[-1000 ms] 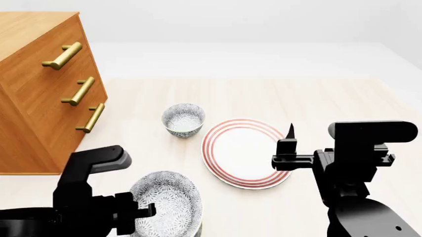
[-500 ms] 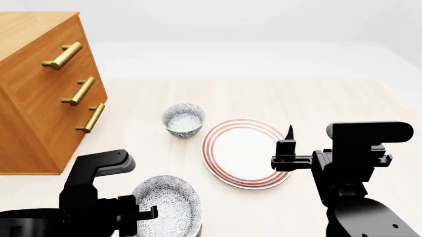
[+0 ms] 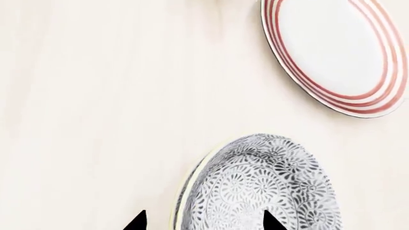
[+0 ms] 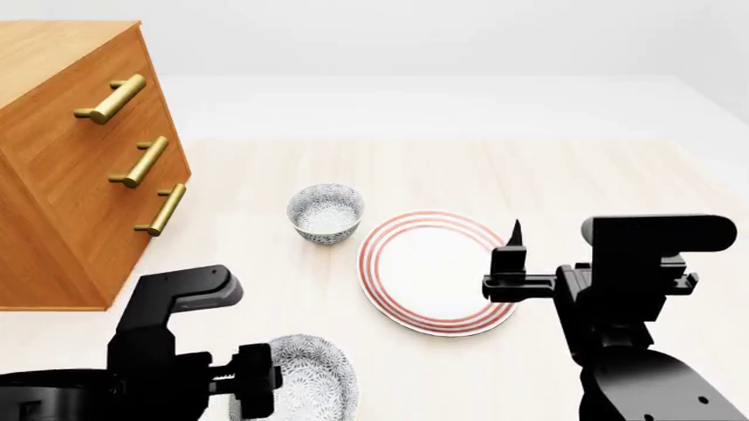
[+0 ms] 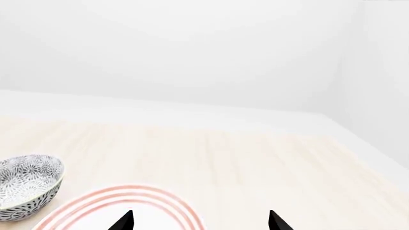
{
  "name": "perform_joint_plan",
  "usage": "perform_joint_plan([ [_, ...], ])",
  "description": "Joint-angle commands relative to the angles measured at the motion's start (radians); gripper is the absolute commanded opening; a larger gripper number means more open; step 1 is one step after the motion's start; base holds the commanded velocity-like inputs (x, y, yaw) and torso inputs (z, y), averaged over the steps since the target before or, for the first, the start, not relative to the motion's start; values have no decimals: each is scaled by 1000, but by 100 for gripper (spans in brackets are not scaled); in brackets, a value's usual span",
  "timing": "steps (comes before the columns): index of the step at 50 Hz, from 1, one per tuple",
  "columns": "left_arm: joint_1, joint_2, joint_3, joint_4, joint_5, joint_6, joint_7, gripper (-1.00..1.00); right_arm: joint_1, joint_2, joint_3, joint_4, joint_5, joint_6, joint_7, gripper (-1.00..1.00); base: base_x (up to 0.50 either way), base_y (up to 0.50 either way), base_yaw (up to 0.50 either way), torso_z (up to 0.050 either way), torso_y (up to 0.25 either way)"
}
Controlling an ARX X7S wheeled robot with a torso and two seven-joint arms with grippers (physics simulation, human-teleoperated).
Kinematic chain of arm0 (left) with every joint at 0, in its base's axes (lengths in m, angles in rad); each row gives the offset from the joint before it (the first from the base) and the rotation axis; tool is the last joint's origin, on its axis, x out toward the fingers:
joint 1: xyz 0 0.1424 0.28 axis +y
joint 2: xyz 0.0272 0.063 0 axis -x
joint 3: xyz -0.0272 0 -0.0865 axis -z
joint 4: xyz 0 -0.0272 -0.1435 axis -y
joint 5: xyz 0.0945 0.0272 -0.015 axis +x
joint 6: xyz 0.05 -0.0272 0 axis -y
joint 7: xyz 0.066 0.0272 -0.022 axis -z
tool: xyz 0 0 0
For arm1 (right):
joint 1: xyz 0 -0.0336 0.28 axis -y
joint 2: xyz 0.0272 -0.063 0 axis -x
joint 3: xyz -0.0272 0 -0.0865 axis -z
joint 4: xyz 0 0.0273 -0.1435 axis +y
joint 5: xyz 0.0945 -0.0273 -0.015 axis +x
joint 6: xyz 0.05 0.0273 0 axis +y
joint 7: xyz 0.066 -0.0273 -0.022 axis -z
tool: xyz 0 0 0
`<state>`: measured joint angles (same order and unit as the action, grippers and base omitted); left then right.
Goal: Stack the bowl in the middle on the bowl at the back.
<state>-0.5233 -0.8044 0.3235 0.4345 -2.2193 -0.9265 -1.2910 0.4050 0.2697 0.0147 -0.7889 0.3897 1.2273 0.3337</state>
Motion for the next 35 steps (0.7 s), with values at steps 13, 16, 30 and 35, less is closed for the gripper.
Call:
perform_joint_plan([
  [13, -68, -46, -105, 119, 27, 3, 52, 100, 25, -1, 32, -73, 39, 78, 18, 100, 0, 0, 0, 0, 0],
  [16, -53, -59, -177, 181, 136, -24, 116, 100, 41, -13, 60, -123, 65, 142, 23, 100, 0, 0, 0, 0, 0],
  [30, -136, -120, -363, 302, 592, -112, 359, 100, 349, 220, 162, -45, 1330, 273, 1016, 100, 0, 0, 0, 0, 0],
  [35, -132, -95, -371, 311, 692, -94, 380, 100, 409, 231, 88, -31, 1375, 246, 1086, 100, 0, 0, 0, 0, 0],
])
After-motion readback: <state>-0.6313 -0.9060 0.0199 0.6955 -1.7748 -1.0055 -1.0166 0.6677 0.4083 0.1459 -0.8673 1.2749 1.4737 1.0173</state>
